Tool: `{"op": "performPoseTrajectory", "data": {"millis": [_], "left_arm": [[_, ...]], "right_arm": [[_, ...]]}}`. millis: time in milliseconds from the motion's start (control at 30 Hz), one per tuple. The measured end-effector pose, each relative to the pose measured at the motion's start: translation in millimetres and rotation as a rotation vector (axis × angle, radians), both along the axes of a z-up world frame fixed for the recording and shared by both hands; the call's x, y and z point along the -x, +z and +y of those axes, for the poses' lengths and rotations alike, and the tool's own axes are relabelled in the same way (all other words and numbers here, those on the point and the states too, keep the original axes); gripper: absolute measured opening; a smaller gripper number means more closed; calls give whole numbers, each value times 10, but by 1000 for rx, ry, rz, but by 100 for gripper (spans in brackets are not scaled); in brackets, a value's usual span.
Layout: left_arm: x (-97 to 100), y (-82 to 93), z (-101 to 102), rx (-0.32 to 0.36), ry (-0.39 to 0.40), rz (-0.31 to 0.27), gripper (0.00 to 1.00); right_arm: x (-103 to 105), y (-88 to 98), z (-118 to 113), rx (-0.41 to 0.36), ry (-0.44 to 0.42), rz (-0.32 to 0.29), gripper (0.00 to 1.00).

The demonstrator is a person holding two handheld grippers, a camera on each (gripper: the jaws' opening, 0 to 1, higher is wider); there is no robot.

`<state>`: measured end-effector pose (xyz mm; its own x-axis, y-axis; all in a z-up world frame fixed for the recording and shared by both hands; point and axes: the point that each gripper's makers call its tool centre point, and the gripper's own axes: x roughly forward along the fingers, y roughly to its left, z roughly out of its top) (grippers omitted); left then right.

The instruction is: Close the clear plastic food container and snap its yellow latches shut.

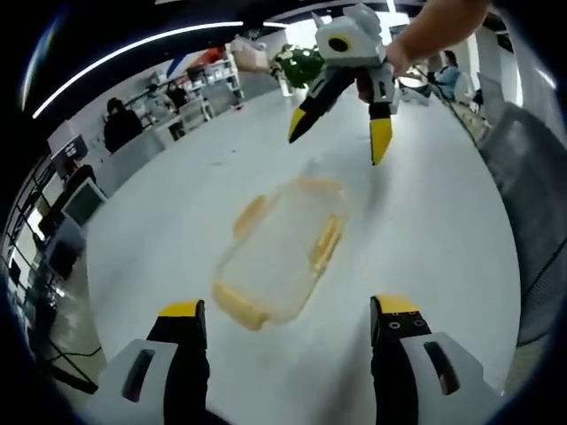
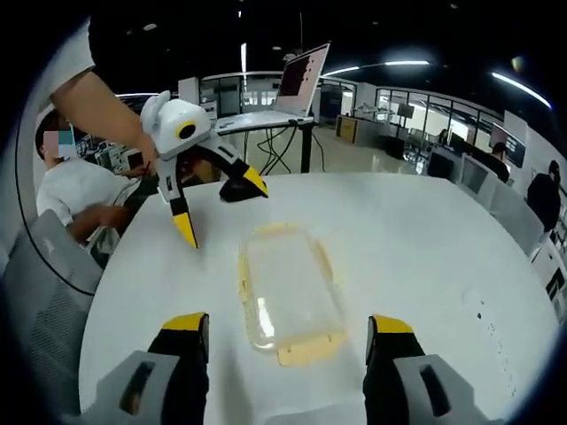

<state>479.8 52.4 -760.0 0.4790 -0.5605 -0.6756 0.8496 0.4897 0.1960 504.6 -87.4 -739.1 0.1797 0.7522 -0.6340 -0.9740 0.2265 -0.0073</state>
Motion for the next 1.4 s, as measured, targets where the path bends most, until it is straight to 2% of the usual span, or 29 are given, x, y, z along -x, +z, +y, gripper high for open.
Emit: {"op": "performPoseTrajectory", "data": {"millis": [467, 600, 800, 1167, 1267, 1400], "left_arm": [[-127, -85, 55, -72, -70, 2, 70], [-148, -135, 33, -102, -105, 6, 69], [-165, -200, 26, -157, -168, 16, 68], [-297, -203, 127, -199, -207, 29, 66], [-288, -204, 130, -195, -215, 60, 61], [-287, -252, 160, -239, -261, 69, 59]], "right_arm": [[54, -150, 32, 82, 74, 57, 71], [36, -249, -16, 141, 105, 40, 71], [-4, -284, -28, 163, 108, 51, 71], [-42, -353, -10, 217, 138, 62, 71], [-80, -398, -33, 246, 134, 66, 70], [-97, -429, -48, 264, 135, 75, 69]]}}
